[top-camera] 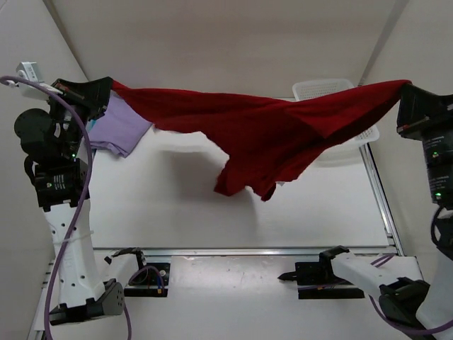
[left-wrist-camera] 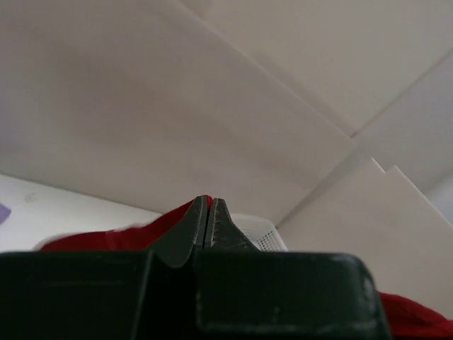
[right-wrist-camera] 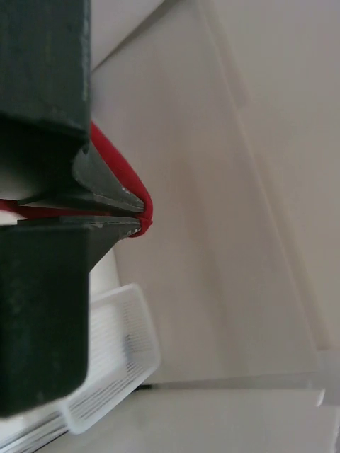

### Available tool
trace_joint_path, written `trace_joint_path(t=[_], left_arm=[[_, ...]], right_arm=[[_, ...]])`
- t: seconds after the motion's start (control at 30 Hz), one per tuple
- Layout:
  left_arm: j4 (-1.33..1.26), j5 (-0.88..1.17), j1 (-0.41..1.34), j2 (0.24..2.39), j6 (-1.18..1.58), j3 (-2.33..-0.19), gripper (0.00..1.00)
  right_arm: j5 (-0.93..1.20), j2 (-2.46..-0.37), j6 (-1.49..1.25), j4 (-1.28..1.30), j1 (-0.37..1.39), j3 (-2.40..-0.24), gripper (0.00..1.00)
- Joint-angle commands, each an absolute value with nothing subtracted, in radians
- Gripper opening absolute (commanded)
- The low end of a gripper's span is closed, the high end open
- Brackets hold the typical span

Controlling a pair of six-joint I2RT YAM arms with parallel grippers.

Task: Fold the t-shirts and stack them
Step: Flatten out the tshirt

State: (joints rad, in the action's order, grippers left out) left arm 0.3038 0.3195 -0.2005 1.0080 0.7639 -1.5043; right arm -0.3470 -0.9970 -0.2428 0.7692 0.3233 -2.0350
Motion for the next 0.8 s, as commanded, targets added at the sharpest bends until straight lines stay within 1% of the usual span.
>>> trace_joint_path(t=[0.0, 0.03, 0.07, 0.1, 0.13, 0.17, 0.2, 0.23, 0.27, 0.3, 0.33, 0.4, 0.47, 0.5, 0.53, 0.57, 0.6, 0.63, 0.7, 0.73, 0.77], left_arm=[[0.457, 0.285, -0.172, 1.019, 0.704, -1.542, 0.0], [0.457, 0.266, -0.175, 1.016, 0.7, -1.53, 0.0], [0.446, 0.25, -0.158, 1.023, 0.69, -1.502, 0.0], [0.445, 0.238, -0.15, 1.028, 0.686, -1.481, 0.0], [0.443, 0.204, -0.14, 1.037, 0.669, -1.465, 0.0], [0.443, 0.18, -0.138, 1.04, 0.648, -1.435, 0.0], [0.427, 0.148, -0.124, 1.057, 0.64, -1.41, 0.0], [0.422, 0.134, -0.13, 1.092, 0.634, -1.393, 0.0], [0.422, 0.144, -0.132, 1.113, 0.641, -1.376, 0.0], [0.401, 0.15, -0.117, 1.124, 0.641, -1.355, 0.0], [0.364, 0.121, -0.106, 1.135, 0.641, -1.315, 0.0], [0.33, 0.066, -0.069, 1.175, 0.64, -1.281, 0.0], [0.311, 0.092, -0.071, 1.289, 0.646, -1.307, 0.0], [0.299, 0.091, -0.061, 1.357, 0.661, -1.319, 0.0], [0.288, 0.1, -0.058, 1.388, 0.67, -1.357, 0.0], [0.291, 0.118, -0.061, 1.46, 0.678, -1.426, 0.0], [0.296, 0.15, -0.066, 1.529, 0.701, -1.465, 0.0], [0.301, 0.173, -0.081, 1.551, 0.721, -1.547, 0.0], [0.317, 0.204, -0.101, 1.614, 0.739, -1.664, 0.0], [0.308, 0.21, -0.123, 1.614, 0.758, -1.734, 0.0], [0.299, 0.212, -0.133, 1.609, 0.765, -1.787, 0.0]], right_arm=[[-0.363, -1.093, -0.189, 0.781, 0.438, -2.074, 0.0], [-0.414, -1.098, -0.17, 0.76, 0.475, -2.037, 0.0], [-0.527, -1.115, -0.119, 0.706, 0.577, -1.973, 0.0], [-0.594, -1.136, -0.083, 0.643, 0.689, -1.942, 0.01], [-0.732, -1.143, -0.014, 0.617, 0.739, -1.906, 0.0], [-0.78, -1.181, 0.021, 0.582, 0.789, -1.901, 0.0], [-0.706, -1.225, 0.028, 0.6, 0.746, -1.914, 0.0], [-0.631, -1.276, -0.026, 0.633, 0.627, -1.963, 0.0], [-0.471, -1.293, -0.078, 0.641, 0.558, -1.973, 0.0], [-0.325, -1.325, -0.092, 0.629, 0.443, -1.964, 0.0], [-0.267, -1.357, -0.107, 0.62, 0.376, -1.913, 0.0], [-0.152, -1.455, -0.117, 0.629, 0.316, -1.928, 0.0], [-0.085, -1.575, -0.104, 0.63, 0.263, -1.994, 0.0], [-0.046, -1.656, -0.112, 0.626, 0.224, -2.063, 0.0], [-0.017, -1.749, -0.113, 0.638, 0.216, -2.118, 0.0], [-0.012, -1.873, -0.127, 0.662, 0.184, -2.273, 0.0], [0.023, -1.923, -0.139, 0.688, 0.178, -2.486, 0.0], [0.034, -2.001, -0.167, 0.667, 0.161, -2.555, 0.0], [0.084, -1.979, -0.218, 0.529, 0.144, -2.508, 0.0], [0.069, -1.944, -0.224, 0.441, 0.143, -2.5, 0.0], [0.055, -1.919, -0.198, 0.407, 0.153, -2.503, 0.0]])
